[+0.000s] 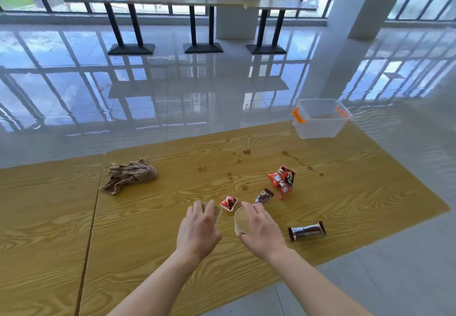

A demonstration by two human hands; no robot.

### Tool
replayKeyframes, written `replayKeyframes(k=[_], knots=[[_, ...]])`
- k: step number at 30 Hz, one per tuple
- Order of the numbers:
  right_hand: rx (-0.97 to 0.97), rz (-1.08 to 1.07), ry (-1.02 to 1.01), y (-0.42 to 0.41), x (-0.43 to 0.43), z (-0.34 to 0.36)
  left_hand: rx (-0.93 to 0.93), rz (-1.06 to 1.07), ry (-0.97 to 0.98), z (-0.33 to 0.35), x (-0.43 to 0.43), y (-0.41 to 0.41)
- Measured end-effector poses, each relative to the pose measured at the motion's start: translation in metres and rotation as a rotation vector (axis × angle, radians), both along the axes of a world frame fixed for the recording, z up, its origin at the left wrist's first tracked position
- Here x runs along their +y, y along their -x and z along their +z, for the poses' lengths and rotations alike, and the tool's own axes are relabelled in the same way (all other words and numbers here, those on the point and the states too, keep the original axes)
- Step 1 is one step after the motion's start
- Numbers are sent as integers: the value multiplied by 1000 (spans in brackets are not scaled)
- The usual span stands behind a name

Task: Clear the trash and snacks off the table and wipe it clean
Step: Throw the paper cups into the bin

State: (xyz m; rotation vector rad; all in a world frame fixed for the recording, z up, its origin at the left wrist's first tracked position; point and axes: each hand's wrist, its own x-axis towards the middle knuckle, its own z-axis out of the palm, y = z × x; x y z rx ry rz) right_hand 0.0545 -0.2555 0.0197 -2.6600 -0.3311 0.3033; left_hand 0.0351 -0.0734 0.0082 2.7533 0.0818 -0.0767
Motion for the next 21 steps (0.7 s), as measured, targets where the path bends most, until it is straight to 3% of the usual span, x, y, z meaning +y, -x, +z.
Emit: replayKeyframes(k=[9, 21], knots=[[-10, -238, 3, 44, -75, 12, -58, -223, 16, 15, -74, 0], [-40, -547, -14, 123, -223, 23, -62, -497, 11, 25, -235, 34]])
